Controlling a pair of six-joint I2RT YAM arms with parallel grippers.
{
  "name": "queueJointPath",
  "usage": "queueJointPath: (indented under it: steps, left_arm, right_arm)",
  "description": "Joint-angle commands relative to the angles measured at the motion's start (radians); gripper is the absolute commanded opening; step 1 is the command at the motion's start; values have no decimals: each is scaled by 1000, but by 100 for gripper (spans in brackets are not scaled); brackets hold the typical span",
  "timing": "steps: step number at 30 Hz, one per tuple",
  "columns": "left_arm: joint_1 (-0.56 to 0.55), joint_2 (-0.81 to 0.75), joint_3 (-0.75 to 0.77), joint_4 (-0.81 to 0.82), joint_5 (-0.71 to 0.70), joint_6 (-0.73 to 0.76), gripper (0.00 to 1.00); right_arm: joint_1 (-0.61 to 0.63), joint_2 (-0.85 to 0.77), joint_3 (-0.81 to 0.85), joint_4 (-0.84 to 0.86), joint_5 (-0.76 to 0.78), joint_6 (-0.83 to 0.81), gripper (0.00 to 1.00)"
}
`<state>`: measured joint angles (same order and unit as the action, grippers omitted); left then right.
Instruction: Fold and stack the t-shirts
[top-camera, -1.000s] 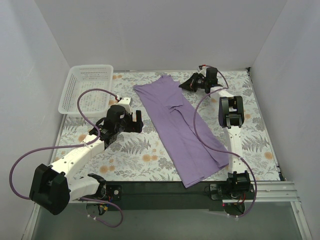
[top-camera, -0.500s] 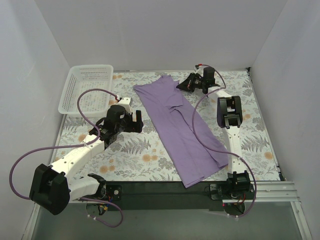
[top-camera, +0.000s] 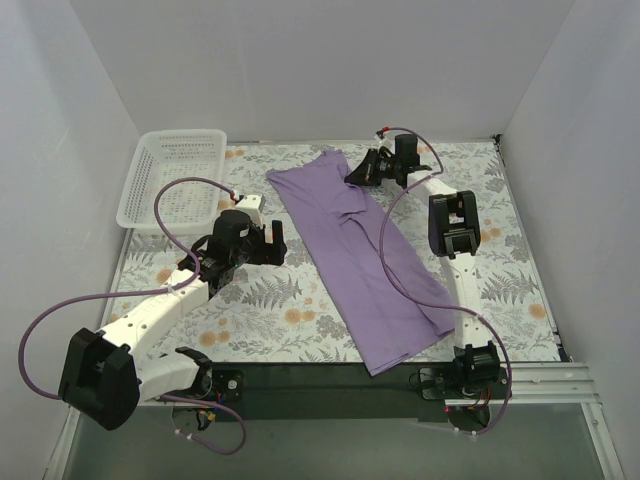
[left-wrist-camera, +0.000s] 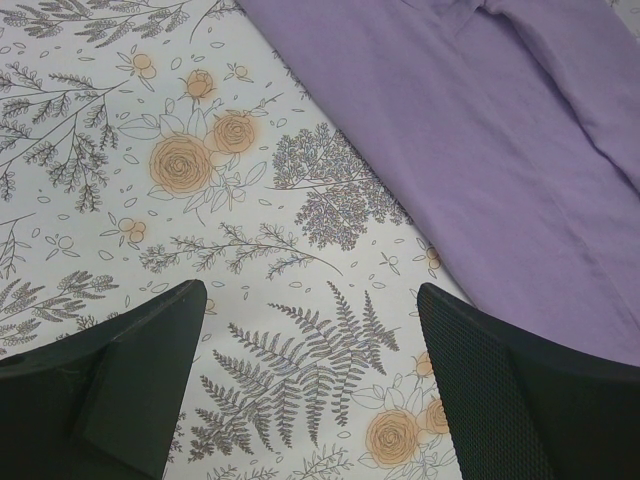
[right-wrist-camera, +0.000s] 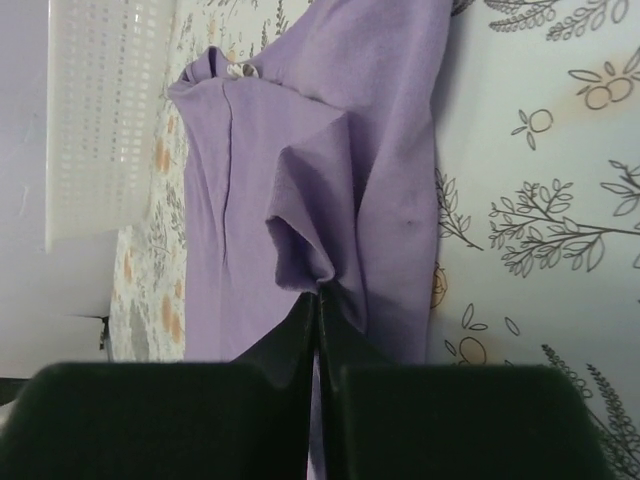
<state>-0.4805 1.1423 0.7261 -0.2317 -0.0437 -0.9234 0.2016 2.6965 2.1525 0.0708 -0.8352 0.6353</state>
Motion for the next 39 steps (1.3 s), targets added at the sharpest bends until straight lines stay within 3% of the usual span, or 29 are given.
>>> queueJointPath:
  steps: [1, 12, 29, 30, 35, 39]
  left_arm:
    - [3, -32, -8, 15, 10, 3, 86]
    - [3, -36, -7, 15, 15, 3, 87]
    - [3, -42, -5, 15, 18, 1, 87]
    - [3, -44, -5, 15, 18, 1, 86]
    - [3, -58, -5, 14, 19, 1, 88]
    - [3, -84, -11, 19, 31, -9, 93]
  right_arm:
    - [19, -102, 35, -60, 36, -126, 4]
    - [64, -170, 37, -195, 148, -313, 8]
    - [139, -256, -6, -318, 275, -545, 34]
    - [139, -274, -5, -324, 268, -571, 36]
    - [104, -383, -57, -419, 73, -810, 67]
    - [58, -480, -115, -443, -11, -859, 70]
